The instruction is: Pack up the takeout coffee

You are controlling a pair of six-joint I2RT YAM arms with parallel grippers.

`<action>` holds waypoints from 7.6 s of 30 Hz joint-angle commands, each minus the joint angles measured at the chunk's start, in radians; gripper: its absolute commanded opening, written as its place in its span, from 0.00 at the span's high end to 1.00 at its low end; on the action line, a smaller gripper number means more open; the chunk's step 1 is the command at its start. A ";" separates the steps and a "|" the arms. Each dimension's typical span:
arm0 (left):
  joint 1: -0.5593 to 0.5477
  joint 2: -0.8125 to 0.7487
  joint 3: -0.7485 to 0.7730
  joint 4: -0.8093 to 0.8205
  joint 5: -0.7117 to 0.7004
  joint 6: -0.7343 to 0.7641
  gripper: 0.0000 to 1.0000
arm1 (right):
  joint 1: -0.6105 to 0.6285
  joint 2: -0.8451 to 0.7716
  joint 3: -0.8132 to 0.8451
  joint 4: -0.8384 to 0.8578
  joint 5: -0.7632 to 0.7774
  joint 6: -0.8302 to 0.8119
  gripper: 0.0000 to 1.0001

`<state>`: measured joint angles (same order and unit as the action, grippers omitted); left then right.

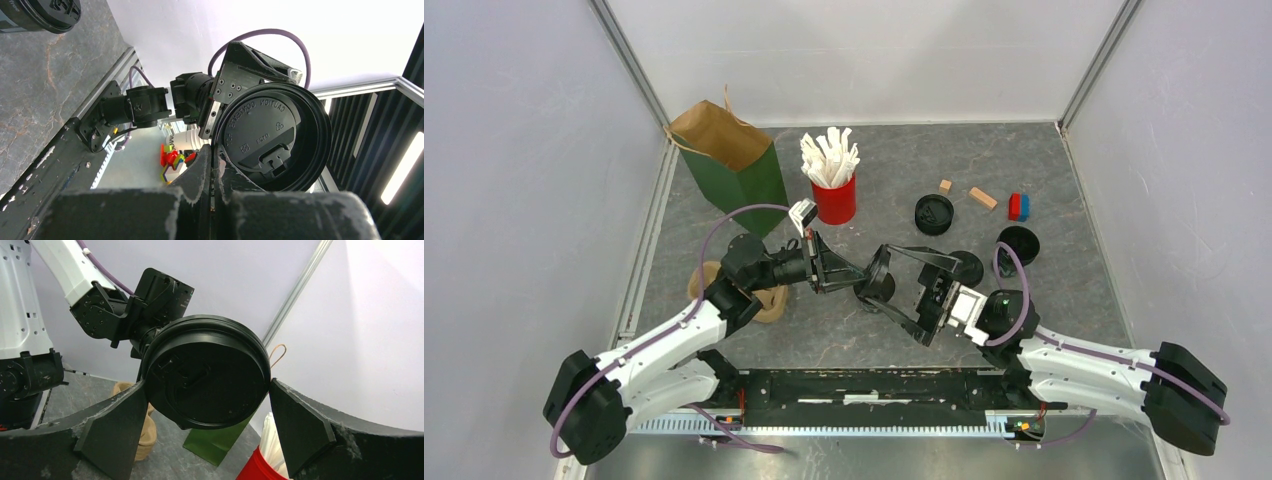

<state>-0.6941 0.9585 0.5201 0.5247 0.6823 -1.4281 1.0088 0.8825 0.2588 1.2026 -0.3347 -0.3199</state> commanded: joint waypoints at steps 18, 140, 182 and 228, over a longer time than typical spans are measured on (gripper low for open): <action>0.011 -0.137 0.141 -0.559 -0.367 0.452 0.11 | 0.009 -0.088 0.039 -0.243 0.224 0.100 0.15; 0.006 0.199 0.164 -0.577 -0.382 0.793 0.39 | -0.277 0.285 0.489 -1.398 0.115 0.544 0.26; -0.042 0.252 0.078 -0.552 -0.378 0.816 0.48 | -0.301 0.237 0.275 -1.280 0.060 0.545 0.44; -0.042 0.282 0.209 -0.639 -0.468 0.935 0.47 | -0.300 0.288 0.456 -1.307 0.045 0.560 0.44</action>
<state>-0.7319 1.2339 0.6910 -0.0971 0.2562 -0.5594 0.7113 1.1683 0.6838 -0.1066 -0.3073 0.2420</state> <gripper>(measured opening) 0.531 0.561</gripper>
